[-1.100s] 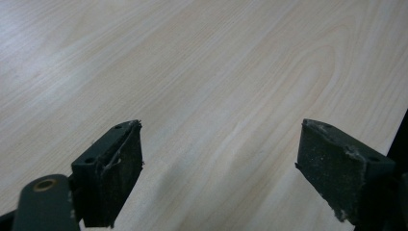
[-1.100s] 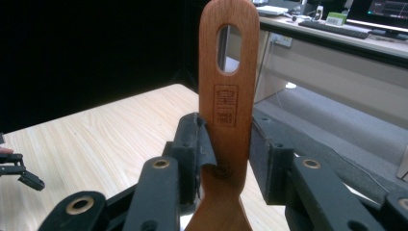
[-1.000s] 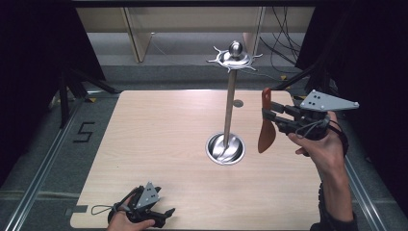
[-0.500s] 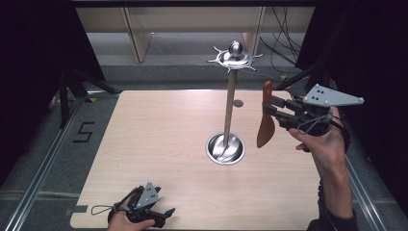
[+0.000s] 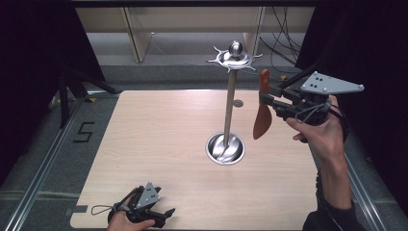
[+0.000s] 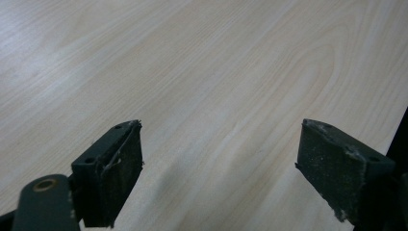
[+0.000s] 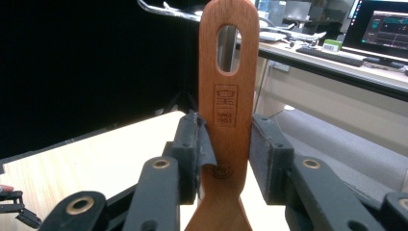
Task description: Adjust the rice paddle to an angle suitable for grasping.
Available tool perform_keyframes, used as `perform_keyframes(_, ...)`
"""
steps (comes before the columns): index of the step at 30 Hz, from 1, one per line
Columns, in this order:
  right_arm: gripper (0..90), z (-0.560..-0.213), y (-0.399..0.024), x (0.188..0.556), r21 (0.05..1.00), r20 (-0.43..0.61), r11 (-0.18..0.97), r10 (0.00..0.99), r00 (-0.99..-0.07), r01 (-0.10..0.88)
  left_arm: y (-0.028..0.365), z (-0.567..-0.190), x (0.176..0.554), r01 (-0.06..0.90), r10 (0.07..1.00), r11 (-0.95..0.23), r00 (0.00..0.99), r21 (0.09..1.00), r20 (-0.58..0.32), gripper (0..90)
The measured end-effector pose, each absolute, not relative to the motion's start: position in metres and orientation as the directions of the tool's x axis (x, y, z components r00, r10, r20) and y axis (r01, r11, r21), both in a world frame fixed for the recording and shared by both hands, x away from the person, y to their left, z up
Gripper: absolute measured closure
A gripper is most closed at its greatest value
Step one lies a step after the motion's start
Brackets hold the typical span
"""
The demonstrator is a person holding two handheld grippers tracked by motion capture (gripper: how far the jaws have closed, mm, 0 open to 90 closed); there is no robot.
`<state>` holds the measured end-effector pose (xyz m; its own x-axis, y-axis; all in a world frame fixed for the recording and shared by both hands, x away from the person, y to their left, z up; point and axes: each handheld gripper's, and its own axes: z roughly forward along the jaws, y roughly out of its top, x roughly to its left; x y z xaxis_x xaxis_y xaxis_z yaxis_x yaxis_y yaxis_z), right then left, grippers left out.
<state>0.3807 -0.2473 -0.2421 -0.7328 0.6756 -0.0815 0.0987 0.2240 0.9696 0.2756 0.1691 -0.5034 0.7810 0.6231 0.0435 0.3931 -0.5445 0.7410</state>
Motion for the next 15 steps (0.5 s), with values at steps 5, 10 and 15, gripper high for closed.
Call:
perform_keyframes(5,67.1,-0.2379,-0.2455,0.3835,0.972,-0.073,0.215,0.672,-0.737,0.099,0.1693,-0.5025,0.2752,0.385,0.616,-0.547,0.786,0.744,0.046,15.6)
perform_keyframes(10,67.1,-0.2371,-0.2449,0.3855,0.972,-0.076,0.215,0.674,-0.735,0.096,0.1695,-0.5025,0.2754,0.381,0.617,-0.548,0.785,0.745,0.052,15.6)
perform_keyframes(15,67.1,-0.2378,-0.2439,0.3887,0.973,-0.067,0.207,0.673,-0.737,0.101,0.1691,-0.5034,0.2755,0.389,0.620,-0.546,0.783,0.742,0.045,15.6)
